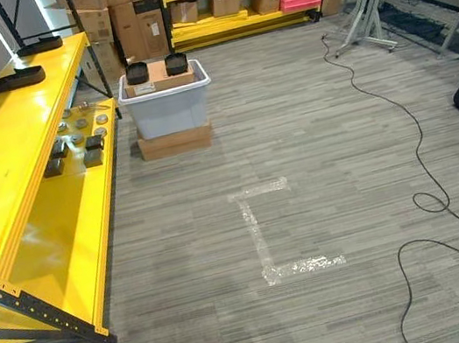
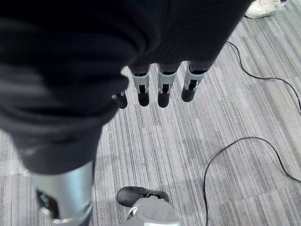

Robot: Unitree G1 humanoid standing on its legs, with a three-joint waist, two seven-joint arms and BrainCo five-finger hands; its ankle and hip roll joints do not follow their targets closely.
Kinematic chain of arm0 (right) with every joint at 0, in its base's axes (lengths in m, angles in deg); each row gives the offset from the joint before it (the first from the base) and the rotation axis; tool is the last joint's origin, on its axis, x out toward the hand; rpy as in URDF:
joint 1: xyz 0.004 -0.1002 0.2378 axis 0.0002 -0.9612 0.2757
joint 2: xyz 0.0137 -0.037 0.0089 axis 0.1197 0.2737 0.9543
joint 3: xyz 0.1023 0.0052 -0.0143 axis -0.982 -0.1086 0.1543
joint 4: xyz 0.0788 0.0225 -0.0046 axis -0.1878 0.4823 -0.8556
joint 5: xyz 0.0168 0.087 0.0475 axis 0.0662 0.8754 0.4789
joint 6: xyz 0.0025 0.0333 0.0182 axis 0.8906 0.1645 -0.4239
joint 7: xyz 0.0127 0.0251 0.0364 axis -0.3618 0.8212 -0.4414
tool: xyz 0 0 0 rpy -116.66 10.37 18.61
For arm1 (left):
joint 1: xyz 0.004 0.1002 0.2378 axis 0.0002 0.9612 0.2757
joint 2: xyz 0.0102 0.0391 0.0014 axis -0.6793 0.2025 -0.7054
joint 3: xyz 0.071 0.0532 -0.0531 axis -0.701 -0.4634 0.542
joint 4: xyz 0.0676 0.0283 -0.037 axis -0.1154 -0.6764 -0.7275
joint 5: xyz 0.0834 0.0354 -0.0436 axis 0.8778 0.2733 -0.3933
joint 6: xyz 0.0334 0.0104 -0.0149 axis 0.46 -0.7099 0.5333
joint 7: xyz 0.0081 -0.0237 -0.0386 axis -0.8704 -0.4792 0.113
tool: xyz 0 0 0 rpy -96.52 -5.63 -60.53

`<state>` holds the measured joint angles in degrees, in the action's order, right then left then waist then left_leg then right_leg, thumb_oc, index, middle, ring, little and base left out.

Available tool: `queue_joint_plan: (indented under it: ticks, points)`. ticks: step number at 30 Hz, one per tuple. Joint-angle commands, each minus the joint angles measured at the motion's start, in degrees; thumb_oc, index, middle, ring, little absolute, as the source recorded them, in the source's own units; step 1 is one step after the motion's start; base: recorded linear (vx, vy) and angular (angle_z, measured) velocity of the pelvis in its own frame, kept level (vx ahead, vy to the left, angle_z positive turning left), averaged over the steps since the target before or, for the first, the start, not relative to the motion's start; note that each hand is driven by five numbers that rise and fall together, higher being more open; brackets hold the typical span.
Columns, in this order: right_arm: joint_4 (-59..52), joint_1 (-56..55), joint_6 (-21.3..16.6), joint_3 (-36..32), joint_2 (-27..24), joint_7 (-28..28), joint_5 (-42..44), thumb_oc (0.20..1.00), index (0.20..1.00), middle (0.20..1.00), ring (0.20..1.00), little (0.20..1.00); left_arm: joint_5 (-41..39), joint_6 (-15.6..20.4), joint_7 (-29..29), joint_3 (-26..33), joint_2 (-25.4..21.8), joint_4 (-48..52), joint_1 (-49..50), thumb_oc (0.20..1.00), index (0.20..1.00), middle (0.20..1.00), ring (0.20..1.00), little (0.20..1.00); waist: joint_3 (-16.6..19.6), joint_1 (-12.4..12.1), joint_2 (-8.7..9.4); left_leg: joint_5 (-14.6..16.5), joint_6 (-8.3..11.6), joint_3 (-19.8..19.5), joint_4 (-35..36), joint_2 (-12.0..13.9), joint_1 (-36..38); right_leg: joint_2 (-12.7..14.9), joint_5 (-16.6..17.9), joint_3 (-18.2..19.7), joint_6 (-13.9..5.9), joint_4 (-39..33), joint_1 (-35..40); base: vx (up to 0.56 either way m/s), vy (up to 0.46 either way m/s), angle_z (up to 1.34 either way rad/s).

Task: Move parts from the plastic box to the shelf.

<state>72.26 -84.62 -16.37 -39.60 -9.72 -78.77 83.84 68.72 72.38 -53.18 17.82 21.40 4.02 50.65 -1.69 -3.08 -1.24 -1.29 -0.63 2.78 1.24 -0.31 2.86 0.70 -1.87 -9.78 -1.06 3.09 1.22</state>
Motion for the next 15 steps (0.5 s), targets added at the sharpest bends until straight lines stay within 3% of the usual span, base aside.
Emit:
queue_joint_plan:
  ticks: [1, 3, 9, 15]
  points:
    - [1.42, 1.68, -0.39, 0.67, 1.26, -0.85, -0.01, 1.000, 1.000, 1.000, 1.000, 1.000, -0.73, 0.92, -0.54, 1.05, -0.55, -2.84, -3.76, 1.000, 1.000, 1.000, 1.000, 1.000, -0.51, -0.20, 2.05, 1.17, 0.28, -2.43, 1.92, -2.39, 0.26, 2.07, 5.48, 1.24, -6.23, -6.02, 2.19, 0.00, 0.000, 0.00]
    - [1.31, 1.68, -0.27, 0.68, 1.26, -0.86, 0.15, 1.000, 1.000, 1.000, 1.000, 1.000, -1.60, 0.24, -0.30, 0.96, -0.57, -2.73, -3.82, 1.000, 1.000, 1.000, 1.000, 1.000, -0.52, -0.22, 2.10, 1.26, 0.20, -2.38, 1.95, -2.43, 0.34, 2.13, 5.41, 1.22, -6.24, -5.95, 2.21, 0.00, 0.000, 0.00]
    - [2.08, 1.81, 0.06, 1.00, 1.95, -1.03, 1.73, 1.000, 1.000, 1.000, 1.000, 1.000, 3.94, -0.94, -8.95, 1.27, -0.14, -4.67, -4.26, 1.000, 1.000, 1.000, 1.000, 1.000, -0.21, -0.40, 2.44, 1.31, 0.18, -2.46, 1.78, -2.53, 0.38, 2.25, 5.49, 1.10, -6.29, -5.92, 2.32, 0.00, 0.000, 0.00]
    - [1.94, 1.92, 0.80, 1.28, 2.28, -1.03, 1.67, 1.000, 1.000, 1.000, 1.000, 1.000, 3.10, -3.14, -9.26, 1.31, 0.15, -5.59, -4.55, 1.000, 1.000, 1.000, 1.000, 1.000, -0.03, -0.25, 2.46, 1.45, 0.05, -2.39, 1.69, -2.57, 0.48, 2.24, 5.45, 1.22, -6.25, -5.78, 2.28, 0.00, 0.000, 0.00]
